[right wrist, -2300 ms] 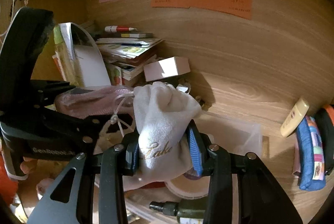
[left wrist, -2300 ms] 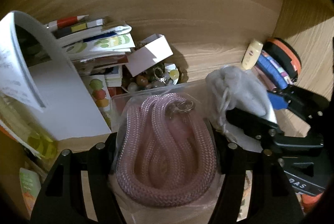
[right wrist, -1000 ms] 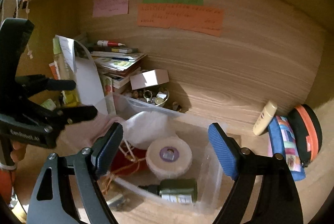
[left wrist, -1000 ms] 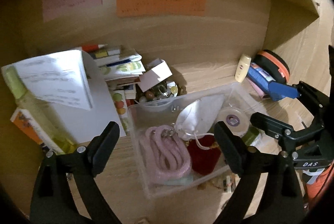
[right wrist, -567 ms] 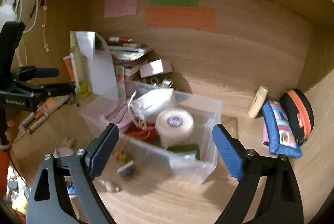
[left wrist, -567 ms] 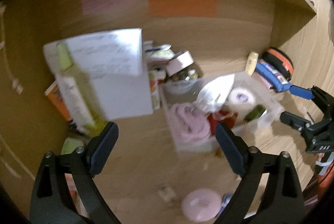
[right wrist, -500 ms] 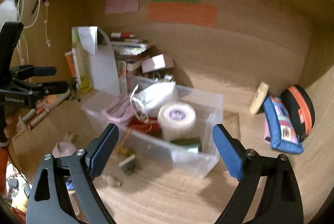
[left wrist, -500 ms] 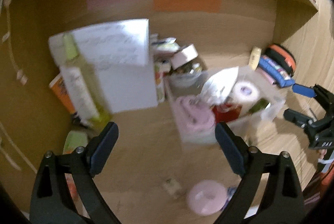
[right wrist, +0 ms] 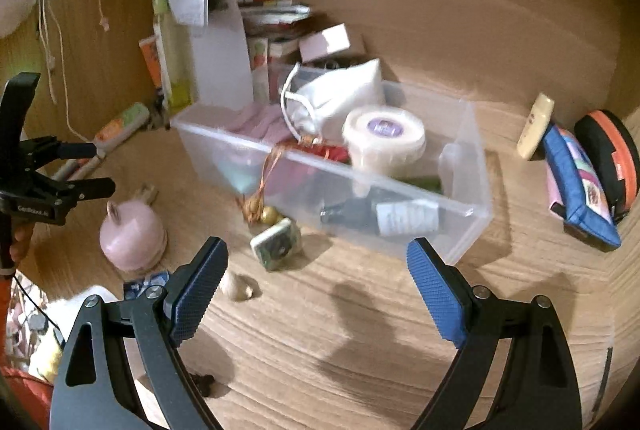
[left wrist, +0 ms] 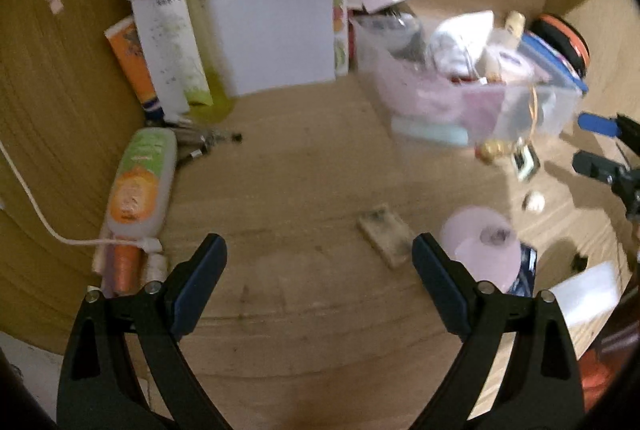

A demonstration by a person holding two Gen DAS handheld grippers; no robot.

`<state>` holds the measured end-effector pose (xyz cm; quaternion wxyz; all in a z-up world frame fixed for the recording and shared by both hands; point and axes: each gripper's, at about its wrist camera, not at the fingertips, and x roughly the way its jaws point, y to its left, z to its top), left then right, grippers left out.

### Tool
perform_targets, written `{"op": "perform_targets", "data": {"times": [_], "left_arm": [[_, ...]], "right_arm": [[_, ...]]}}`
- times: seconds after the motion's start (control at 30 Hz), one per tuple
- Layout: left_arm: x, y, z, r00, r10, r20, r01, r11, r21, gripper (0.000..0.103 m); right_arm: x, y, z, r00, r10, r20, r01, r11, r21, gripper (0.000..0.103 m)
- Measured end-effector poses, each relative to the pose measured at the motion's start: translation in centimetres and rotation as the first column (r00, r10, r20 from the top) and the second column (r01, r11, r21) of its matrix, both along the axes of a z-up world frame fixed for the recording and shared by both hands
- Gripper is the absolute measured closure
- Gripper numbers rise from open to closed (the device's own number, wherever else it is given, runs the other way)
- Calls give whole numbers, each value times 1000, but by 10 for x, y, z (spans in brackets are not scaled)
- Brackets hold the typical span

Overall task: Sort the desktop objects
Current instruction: 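Move both grippers down to the desk toward the brown card and green-white box, then grasp the brown card with the left gripper while the right grasps the green-white box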

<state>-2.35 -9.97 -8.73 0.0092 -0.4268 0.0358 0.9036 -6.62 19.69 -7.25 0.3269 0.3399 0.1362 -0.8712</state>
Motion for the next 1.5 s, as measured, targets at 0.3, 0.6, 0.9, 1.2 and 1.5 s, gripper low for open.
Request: {"op": "perform_targets", "data": {"times": [0.3,0.6,0.9,1.2,1.5], "left_arm": [[-8,17,-24,993,-100,62,102,994,-33,17],[-24,21,-25,983,-173,55,172,985,27,45],[-26,17,-26,987,-158,32,157,987,46,64],[-28,3,-22,996,-91,11,89,991,95,64],[-19,1,3,996,-42,-73,53,986,156,64]], "right_arm": [[-8,-14,-20,994,48,102,-50,999,16,15],[-21,-31,-30,982,87,166,-93,995,33,38],[-26,-47,-39,987,88,138,-101,991,90,47],[-25,-50,-42,986,108,130,-120,989,91,70],[-11,-31,-22,990,108,87,-113,993,47,70]]}}
